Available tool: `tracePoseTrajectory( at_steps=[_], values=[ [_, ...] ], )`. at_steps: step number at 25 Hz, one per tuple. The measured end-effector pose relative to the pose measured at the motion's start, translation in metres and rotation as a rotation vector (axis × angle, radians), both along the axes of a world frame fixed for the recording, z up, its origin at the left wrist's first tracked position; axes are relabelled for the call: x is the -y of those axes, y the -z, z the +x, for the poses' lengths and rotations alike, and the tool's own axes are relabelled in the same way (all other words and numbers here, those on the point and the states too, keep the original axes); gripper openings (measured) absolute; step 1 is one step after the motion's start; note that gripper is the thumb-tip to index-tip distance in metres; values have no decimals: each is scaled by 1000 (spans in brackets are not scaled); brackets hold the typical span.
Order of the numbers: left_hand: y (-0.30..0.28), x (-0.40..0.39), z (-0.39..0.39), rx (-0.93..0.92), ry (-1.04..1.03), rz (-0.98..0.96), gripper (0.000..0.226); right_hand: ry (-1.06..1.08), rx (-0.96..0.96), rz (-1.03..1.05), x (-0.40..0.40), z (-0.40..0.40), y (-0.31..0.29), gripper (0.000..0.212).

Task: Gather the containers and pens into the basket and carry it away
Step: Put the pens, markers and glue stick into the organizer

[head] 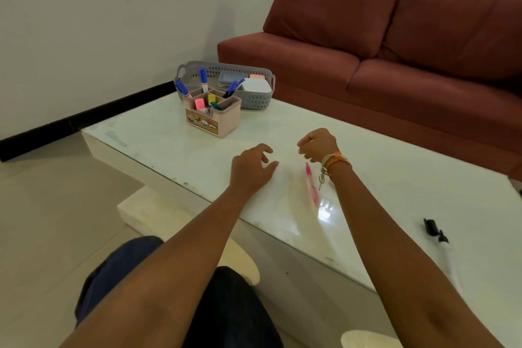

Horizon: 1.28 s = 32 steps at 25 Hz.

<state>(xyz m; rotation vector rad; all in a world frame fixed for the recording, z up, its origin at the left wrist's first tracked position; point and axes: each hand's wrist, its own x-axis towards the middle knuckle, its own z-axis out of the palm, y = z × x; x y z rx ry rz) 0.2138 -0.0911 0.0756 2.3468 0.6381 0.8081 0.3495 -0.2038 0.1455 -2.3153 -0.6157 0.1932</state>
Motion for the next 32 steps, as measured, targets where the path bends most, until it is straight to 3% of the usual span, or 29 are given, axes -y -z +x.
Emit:
tracePoseTrajectory(
  at_steps=[3, 6, 9, 12, 15, 18, 22, 25, 29, 32],
  values=[
    [-2, 40, 15, 4, 84, -48, 29, 122, -9, -149, 47, 17, -2, 21],
    [-2, 71, 26, -30, 102, -81, 29, 89, -122, -393, 78, 22, 4, 38],
    [-1, 80, 29, -113, 100, -39, 37, 67, -98, -480, 85, 19, 13, 47],
    [0, 76, 28, -165, 100, -16, 37, 76, -105, -381, 84, 19, 13, 38],
    [-2, 77, 30, -176, 79, -30, 36, 106, -218, -191, 86, 20, 8, 28],
    [-9, 77, 37, -303, 65, -10, 35, 124, -313, 38, 85, 17, 5, 14],
    [-17, 69, 43, -393, 79, -73, 32, 97, -430, 265, 76, 10, 3, 27],
    [-9, 64, 38, -247, 85, -111, 25, 104, -541, 293, 67, 7, 2, 27],
    [2, 62, 31, -107, 74, -106, 19, 155, -521, 153, 69, 9, 0, 20],
    [5, 62, 29, -95, 90, -37, 27, 127, -353, -239, 89, 11, -4, 11]
  ],
)
